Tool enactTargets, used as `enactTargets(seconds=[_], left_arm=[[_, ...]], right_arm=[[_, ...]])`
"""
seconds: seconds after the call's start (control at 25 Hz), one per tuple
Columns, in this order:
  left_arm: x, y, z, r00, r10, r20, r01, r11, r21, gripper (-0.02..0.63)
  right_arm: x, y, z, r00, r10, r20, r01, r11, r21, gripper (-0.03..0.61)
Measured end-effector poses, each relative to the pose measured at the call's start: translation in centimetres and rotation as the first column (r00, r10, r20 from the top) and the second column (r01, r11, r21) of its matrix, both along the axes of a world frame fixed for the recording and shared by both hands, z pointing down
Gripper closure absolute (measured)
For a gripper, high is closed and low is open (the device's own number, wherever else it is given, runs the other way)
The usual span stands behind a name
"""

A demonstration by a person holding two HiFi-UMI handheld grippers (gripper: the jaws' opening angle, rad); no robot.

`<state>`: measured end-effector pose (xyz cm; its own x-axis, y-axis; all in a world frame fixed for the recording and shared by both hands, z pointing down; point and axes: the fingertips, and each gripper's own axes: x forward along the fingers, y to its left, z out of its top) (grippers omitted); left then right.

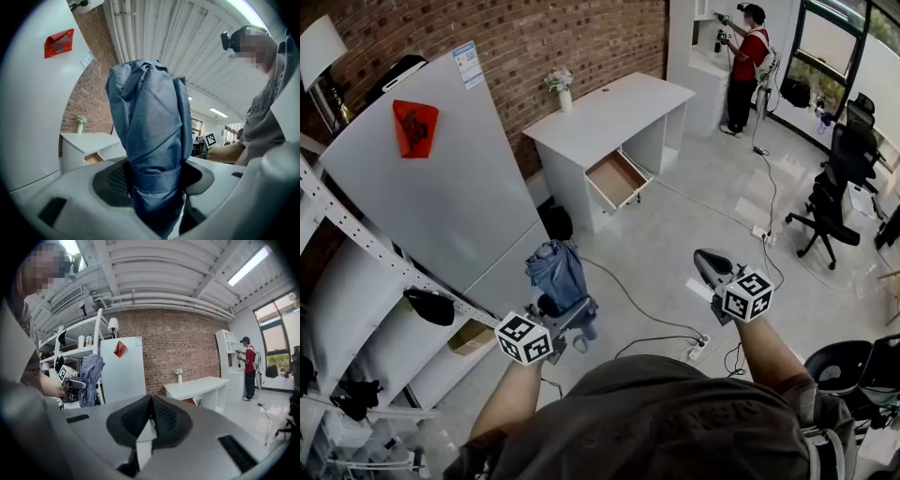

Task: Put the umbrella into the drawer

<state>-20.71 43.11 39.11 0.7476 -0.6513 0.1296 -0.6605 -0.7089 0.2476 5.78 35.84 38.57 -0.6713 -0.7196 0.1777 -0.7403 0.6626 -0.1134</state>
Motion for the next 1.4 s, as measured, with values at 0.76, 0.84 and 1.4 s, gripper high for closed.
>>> enactTargets(seconds=[0.76, 0.84, 1.4], left_arm=[[14.8, 0.6, -0.2, 0.998, -0.012, -0.063, 0.012, 1.000, -0.008, 0.351], [15.2, 0.5, -0.1, 0.998, -0.012, -0.062, 0.011, 1.000, -0.011, 0.350], [9.3, -8.4, 1.3, 0.996, 0.049, -0.072, -0.049, 0.999, 0.004, 0.350]], right_arm=[[14.9, 0.3, 0.4, 0.999, -0.031, 0.021, 0.031, 1.000, -0.001, 0.586], [15.6, 0.3, 0.6, 0.999, -0.026, 0.027, 0.027, 1.000, -0.006, 0.586], [9.6, -6.6, 1.7, 1.000, 0.013, -0.021, -0.013, 1.000, -0.024, 0.586]])
